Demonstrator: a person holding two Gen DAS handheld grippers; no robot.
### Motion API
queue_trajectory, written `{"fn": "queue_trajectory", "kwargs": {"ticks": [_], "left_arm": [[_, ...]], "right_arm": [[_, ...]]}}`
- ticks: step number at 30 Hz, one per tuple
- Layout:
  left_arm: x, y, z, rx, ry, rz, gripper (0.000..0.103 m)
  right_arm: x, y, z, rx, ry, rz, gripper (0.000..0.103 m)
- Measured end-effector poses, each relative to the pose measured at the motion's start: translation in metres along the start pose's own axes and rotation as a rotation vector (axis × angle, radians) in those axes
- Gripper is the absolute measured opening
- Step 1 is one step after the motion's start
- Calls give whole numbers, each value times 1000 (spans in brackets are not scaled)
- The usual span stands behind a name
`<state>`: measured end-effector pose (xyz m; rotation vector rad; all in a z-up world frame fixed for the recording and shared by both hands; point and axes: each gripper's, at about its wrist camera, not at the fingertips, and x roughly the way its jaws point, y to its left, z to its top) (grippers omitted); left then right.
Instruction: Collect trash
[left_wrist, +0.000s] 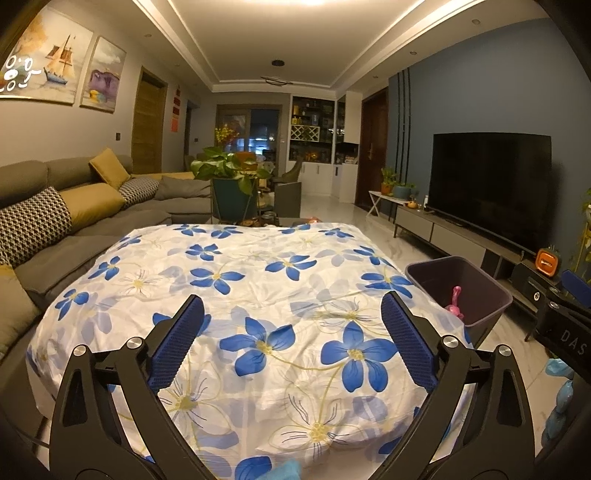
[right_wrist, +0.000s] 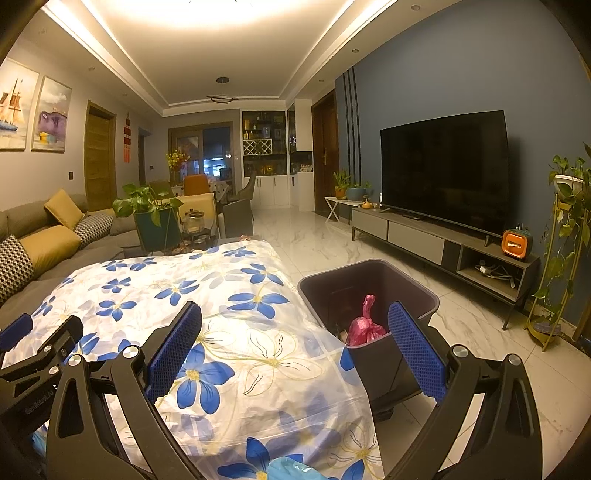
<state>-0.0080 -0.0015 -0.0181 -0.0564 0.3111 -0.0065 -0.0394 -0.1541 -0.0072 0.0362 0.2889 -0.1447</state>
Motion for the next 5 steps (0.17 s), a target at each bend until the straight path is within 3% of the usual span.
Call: {"fn": "queue_trajectory", "kwargs": {"ticks": [5], "left_arm": [[0,5,2,-25,3,2,96]], "right_arm": [[0,2,0,0,-1,0,97]]}}
